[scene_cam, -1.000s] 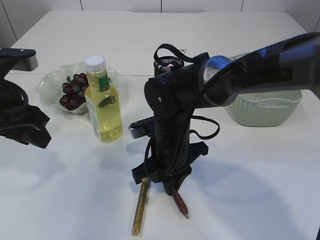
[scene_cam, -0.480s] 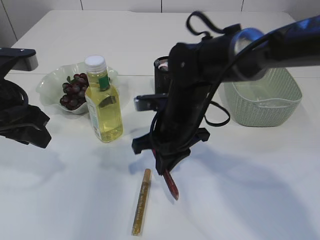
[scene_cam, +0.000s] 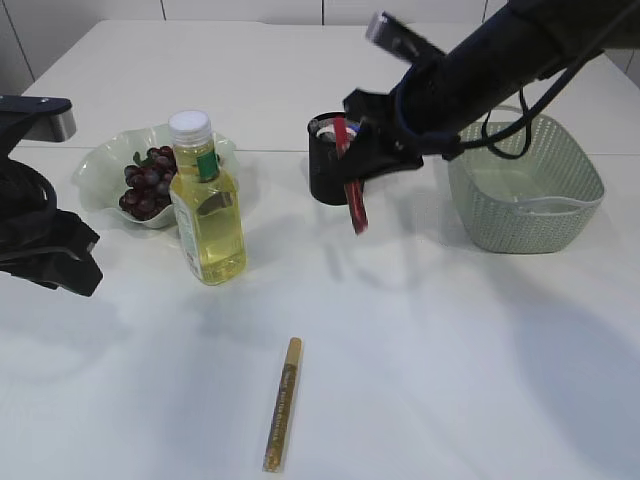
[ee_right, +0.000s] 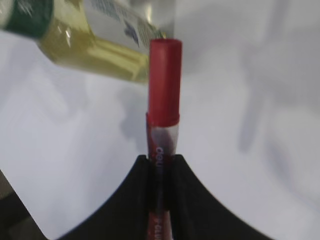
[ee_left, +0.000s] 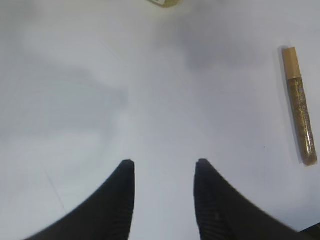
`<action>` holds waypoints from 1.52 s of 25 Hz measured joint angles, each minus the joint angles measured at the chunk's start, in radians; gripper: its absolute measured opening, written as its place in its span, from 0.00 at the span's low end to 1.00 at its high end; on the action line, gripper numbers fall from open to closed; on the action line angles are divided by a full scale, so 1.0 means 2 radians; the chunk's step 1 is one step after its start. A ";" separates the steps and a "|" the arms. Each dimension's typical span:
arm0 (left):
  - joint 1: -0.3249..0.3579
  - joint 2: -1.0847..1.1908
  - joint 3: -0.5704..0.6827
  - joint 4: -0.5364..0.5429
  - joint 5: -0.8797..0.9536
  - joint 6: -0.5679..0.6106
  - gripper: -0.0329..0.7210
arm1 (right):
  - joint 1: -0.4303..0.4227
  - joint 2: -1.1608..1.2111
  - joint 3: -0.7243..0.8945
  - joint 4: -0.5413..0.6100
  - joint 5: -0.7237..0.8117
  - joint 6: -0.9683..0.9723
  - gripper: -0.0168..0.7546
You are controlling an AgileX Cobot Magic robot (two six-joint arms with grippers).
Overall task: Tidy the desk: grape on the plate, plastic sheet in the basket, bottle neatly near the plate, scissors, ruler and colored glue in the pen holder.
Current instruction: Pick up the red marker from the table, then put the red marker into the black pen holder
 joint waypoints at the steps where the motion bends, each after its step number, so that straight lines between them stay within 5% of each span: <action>1: 0.000 0.000 0.000 0.000 0.000 0.000 0.43 | -0.011 0.000 -0.008 0.020 -0.003 -0.015 0.15; 14: 0.000 0.000 0.000 0.000 0.000 0.000 0.43 | -0.049 0.049 -0.121 0.269 -0.098 -0.269 0.15; 27: 0.000 0.000 0.000 0.007 0.005 0.000 0.43 | -0.049 0.177 -0.243 0.346 -0.152 -0.433 0.15; 38: 0.000 0.000 0.000 0.010 0.013 0.000 0.43 | -0.049 0.220 -0.250 0.432 -0.160 -0.593 0.15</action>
